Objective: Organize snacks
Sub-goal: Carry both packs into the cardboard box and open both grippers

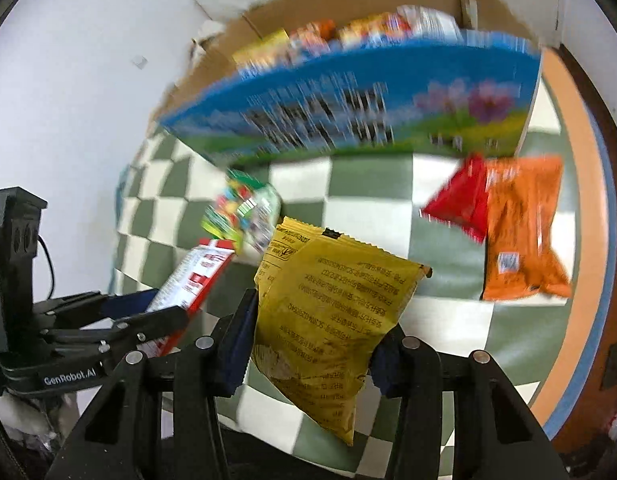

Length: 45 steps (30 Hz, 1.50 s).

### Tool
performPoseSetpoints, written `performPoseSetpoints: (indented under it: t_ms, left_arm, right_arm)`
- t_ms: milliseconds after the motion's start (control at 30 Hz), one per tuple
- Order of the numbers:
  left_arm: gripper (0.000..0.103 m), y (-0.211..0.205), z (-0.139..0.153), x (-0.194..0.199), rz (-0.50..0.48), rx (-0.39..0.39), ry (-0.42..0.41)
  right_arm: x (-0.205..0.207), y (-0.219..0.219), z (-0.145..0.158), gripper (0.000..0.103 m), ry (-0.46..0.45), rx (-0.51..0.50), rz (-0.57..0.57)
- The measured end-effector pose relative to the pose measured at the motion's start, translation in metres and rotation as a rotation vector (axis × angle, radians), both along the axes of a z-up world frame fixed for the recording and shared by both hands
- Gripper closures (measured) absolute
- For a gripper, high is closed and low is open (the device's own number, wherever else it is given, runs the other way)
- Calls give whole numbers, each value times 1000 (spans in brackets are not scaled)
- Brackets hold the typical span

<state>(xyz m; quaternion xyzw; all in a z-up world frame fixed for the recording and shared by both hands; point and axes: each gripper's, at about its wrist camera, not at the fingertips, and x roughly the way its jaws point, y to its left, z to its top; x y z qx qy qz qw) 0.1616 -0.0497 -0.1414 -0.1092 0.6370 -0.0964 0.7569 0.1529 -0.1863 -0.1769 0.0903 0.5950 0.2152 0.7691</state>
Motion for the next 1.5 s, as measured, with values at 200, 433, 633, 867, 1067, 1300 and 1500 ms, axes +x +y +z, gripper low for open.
performPoseSetpoints:
  t_ms: [200, 433, 633, 867, 1067, 1300, 1500]
  left_arm:
    - [58, -1, 61, 28, -5, -45, -144]
    - [58, -4, 82, 123, 39, -26, -211]
    - [58, 1, 34, 200, 60, 7, -130]
    - [56, 1, -21, 236, 48, 38, -21]
    - [32, 0, -39, 233, 26, 6, 46]
    - [13, 12, -21, 221, 37, 73, -7]
    - [13, 27, -4, 206, 79, 146, -73]
  right_arm:
    - [27, -13, 65, 52, -114, 74, -24]
    - [101, -28, 99, 52, -198, 61, -54]
    - [173, -23, 69, 52, -129, 29, -59]
    - [218, -10, 20, 51, 4, 14, -27]
    - [221, -8, -7, 15, 92, -28, -4]
    - [215, -7, -2, 7, 88, -68, 3]
    - [205, 1, 12, 5, 36, -157, -2]
